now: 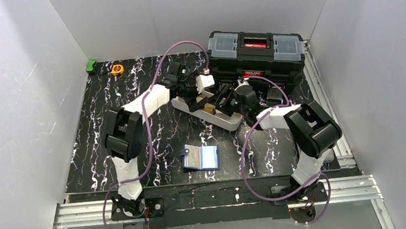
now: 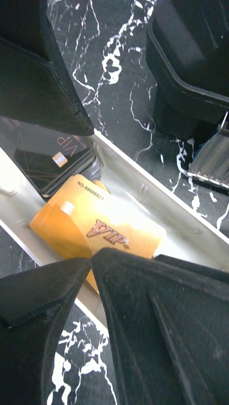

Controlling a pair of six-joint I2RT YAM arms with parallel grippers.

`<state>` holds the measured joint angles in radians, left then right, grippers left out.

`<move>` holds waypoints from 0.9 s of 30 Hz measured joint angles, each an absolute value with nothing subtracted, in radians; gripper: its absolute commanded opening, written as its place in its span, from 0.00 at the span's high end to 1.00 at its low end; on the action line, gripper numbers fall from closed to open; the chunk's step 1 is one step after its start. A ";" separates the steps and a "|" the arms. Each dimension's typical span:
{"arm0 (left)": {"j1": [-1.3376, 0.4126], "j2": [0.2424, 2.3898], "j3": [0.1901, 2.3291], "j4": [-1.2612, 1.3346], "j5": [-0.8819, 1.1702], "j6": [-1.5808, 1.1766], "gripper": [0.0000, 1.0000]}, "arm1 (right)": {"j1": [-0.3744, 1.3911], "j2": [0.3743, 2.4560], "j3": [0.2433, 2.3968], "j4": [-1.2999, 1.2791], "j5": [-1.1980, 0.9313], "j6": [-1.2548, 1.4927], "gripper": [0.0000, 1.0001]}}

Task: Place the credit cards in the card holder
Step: Pick up the credit card from the storage box.

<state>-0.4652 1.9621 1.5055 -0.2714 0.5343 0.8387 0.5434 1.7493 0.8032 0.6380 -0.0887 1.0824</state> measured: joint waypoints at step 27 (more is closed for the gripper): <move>-0.398 1.975 1.589 -0.383 0.490 0.754 0.01 | 0.536 1.775 0.824 0.679 -0.120 1.069 0.29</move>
<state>-0.3977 1.9747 1.5890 -0.3828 0.4900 0.7536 0.5358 1.7748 0.8242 0.6788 -0.1204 1.0687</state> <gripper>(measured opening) 0.992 0.716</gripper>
